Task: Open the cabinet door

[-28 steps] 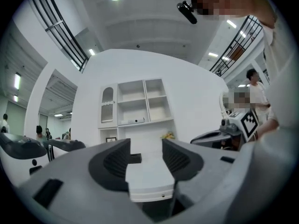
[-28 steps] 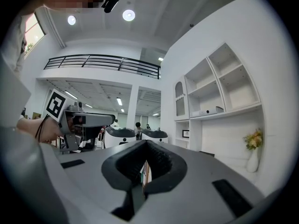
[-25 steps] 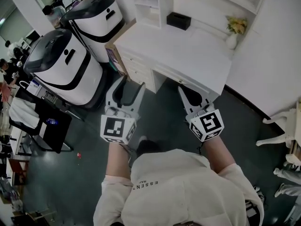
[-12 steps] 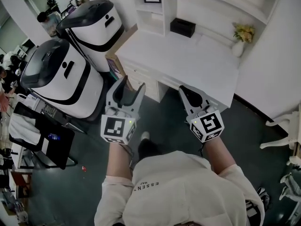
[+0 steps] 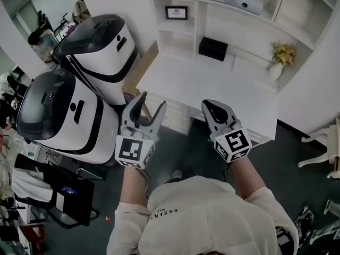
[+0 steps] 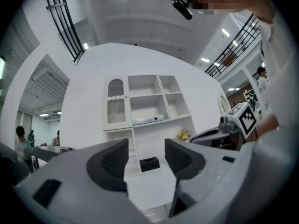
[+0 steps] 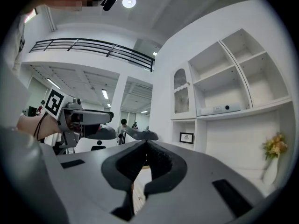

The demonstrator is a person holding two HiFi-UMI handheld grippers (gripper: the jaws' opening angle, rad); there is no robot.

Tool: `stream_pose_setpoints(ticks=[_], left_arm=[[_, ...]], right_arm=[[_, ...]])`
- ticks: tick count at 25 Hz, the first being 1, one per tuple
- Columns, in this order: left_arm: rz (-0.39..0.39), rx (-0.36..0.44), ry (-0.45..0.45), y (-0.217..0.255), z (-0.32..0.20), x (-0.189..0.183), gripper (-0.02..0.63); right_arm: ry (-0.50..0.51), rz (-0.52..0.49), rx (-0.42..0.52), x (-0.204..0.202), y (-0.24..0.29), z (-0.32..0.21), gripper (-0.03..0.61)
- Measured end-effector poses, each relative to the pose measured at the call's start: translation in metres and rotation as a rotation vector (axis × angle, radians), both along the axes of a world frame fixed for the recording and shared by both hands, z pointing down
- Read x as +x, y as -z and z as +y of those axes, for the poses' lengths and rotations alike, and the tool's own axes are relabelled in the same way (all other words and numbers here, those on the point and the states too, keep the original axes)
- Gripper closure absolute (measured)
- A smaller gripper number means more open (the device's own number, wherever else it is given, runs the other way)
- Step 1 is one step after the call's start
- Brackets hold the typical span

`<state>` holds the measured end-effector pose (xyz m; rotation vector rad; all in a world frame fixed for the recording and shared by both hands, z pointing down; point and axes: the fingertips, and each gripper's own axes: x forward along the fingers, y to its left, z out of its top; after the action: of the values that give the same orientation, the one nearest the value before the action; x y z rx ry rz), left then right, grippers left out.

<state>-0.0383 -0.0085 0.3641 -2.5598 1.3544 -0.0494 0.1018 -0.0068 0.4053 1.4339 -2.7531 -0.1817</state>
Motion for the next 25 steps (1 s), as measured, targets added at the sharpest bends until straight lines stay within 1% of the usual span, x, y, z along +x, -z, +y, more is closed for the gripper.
stream_pose_setpoints(ticks=[5,10,13,18,22,25], left_arm=[[-0.022,-0.016,-0.091,0.002,-0.058,-0.032,0.387],[-0.004,-0.010,-0.147,0.010,-0.116,-0.041,0.387],[-0.015,0.002,-0.171,0.012,-0.150,-0.037,0.387],[0.000,0.025,-0.196,0.020,-0.211,-0.027,0.387],[-0.024,0.048,-0.253,0.038,-0.264,-0.001,0.388],[-0.027,0.095,-0.261,0.058,-0.304,0.015,0.388]], right_arm=[[-0.073,0.013,0.008,-0.035,0.010,-0.054,0.563],[-0.126,0.036,0.010,-0.044,0.018,-0.103,0.564],[-0.155,0.054,0.022,-0.041,0.018,-0.135,0.563],[-0.174,0.058,0.036,-0.034,0.019,-0.192,0.563],[-0.197,0.048,0.057,-0.014,0.031,-0.248,0.563],[-0.224,0.051,0.094,0.004,0.047,-0.288,0.563]])
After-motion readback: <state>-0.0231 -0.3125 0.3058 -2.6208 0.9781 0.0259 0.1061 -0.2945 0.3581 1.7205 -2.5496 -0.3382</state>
